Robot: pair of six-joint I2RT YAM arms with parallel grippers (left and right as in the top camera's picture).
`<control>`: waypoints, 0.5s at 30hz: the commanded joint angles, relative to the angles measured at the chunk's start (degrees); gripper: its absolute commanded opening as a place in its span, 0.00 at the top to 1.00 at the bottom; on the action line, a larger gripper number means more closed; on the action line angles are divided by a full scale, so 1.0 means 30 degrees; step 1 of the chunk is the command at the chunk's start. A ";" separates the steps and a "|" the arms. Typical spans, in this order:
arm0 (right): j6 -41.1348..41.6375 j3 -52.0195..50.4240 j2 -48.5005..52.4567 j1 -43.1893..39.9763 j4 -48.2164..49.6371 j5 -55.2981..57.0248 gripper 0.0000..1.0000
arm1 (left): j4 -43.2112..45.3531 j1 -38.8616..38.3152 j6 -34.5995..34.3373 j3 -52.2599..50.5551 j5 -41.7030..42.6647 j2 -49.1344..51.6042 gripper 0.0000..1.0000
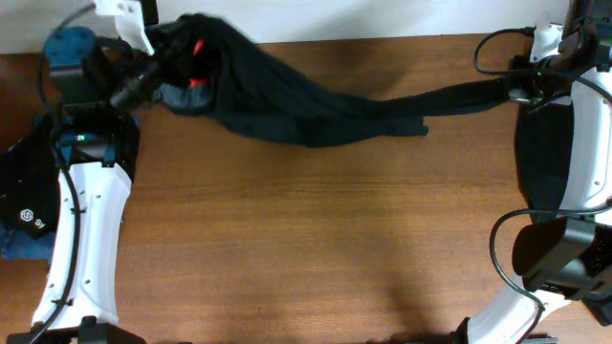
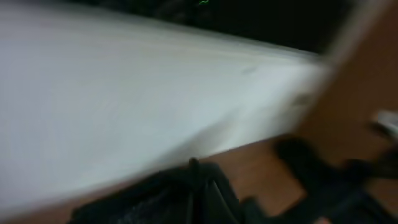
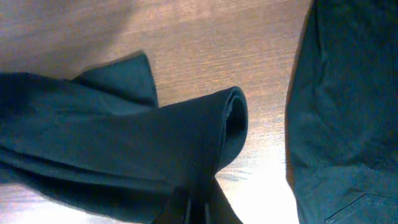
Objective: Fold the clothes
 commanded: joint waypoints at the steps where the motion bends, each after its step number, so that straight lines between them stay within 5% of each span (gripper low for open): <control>1: 0.0080 0.0007 -0.0350 -0.0160 0.0007 -0.0036 0.96 | 0.0954 0.0168 0.0087 0.0248 0.4554 -0.0612 0.92; 4: 0.0080 0.0007 -0.0350 -0.0160 0.0007 -0.0036 0.96 | 0.0408 0.0168 0.0102 0.0248 0.4568 -0.0612 0.73; 7: 0.0080 0.0007 -0.0350 -0.0160 0.0007 -0.0036 0.96 | -0.0189 0.0204 0.0109 0.0248 0.4568 -0.0612 0.70; 8: 0.0080 0.0007 -0.0350 -0.0160 0.0007 -0.0036 0.96 | -0.0284 0.0204 0.0109 0.0248 0.4568 -0.0612 0.60; 15: 0.0080 0.0007 -0.0350 -0.0160 0.0000 -0.0044 0.96 | -0.1093 0.0204 0.0219 0.0248 0.3082 -0.0605 0.59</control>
